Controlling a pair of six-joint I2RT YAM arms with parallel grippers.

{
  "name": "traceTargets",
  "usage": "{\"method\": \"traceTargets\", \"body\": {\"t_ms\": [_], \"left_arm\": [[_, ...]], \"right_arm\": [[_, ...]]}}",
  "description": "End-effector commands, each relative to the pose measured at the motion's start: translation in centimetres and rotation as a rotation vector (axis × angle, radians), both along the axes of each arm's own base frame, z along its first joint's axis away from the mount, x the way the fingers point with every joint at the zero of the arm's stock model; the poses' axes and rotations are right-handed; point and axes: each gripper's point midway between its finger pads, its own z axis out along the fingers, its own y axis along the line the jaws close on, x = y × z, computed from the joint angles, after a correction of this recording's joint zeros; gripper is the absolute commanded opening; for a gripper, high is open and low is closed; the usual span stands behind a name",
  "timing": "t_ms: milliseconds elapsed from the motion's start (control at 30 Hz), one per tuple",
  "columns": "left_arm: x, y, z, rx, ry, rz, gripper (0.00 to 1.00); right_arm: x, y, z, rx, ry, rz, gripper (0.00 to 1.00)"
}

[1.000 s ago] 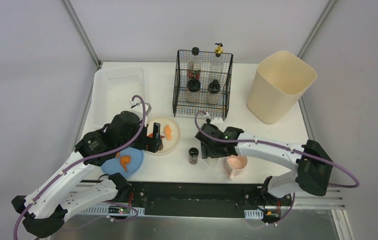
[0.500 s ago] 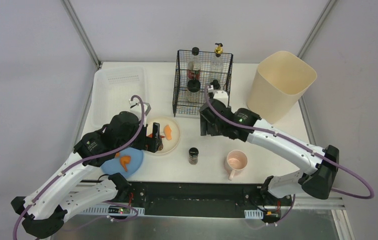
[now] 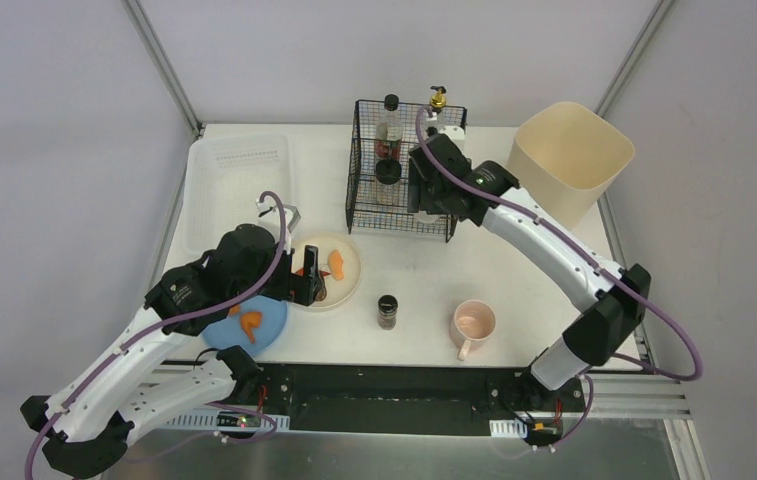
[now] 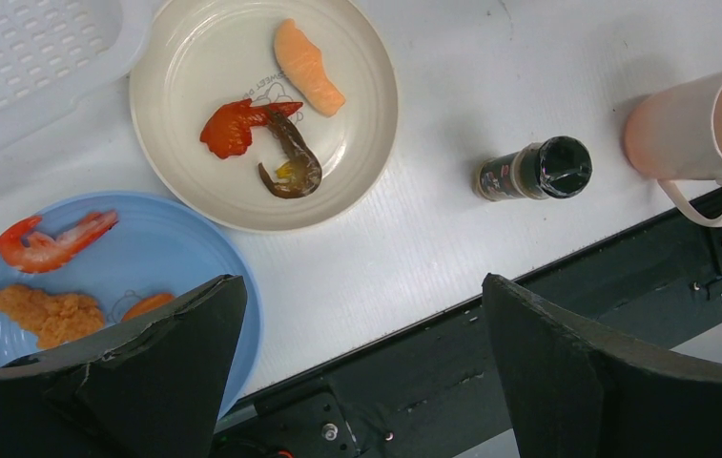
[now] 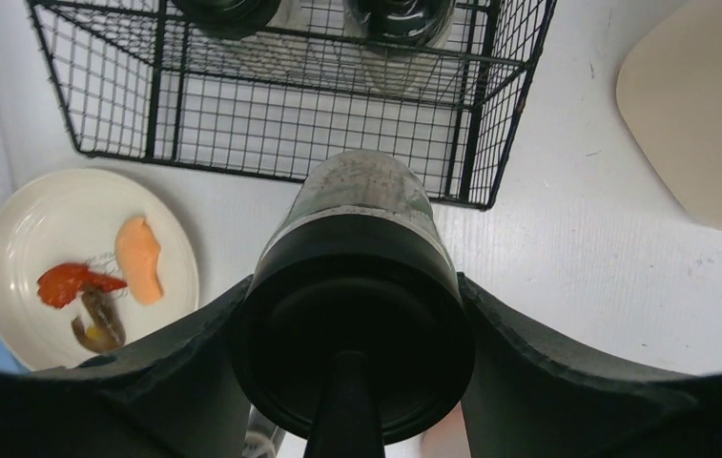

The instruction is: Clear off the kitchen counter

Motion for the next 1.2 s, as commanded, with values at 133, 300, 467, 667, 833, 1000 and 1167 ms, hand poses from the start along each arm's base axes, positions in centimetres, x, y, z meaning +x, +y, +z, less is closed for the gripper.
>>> {"method": "traceTargets", "body": {"t_ms": [133,300,467,667,833,1000,1167], "left_arm": [[0.0,-0.1,-0.1,-0.005,-0.004,-0.007,1.0],[0.0,0.0,-0.3,0.004,-0.005,-0.011,1.0],[0.0,0.0,-0.2,0.009,-0.009,-0.013,1.0],[0.1,0.0,-0.4,0.016,-0.005,-0.019,1.0],[0.1,0.0,-0.5,0.018,-0.004,-0.019,0.99],[0.0,0.1,-0.5,0.015,-0.005,-0.019,1.0],[-0.2,0.2,-0.6,0.014,-0.006,-0.018,0.99]], "right_arm": [[5.6,0.4,0.1,0.005,-0.029,-0.031,0.41],[7.3,0.4,-1.4,-0.004,0.002,-0.048,0.41],[8.0,0.7,-2.3,0.002,0.016,-0.053,0.41],[8.5,1.1,-3.2,0.01,0.026,-0.063,0.39],[9.1,2.0,-2.6,0.056,0.01,-0.062,0.37],[9.1,3.3,-3.7,0.106,0.048,-0.059,0.37],[9.2,4.9,-4.8,0.126,0.066,-0.057,0.36]]}}
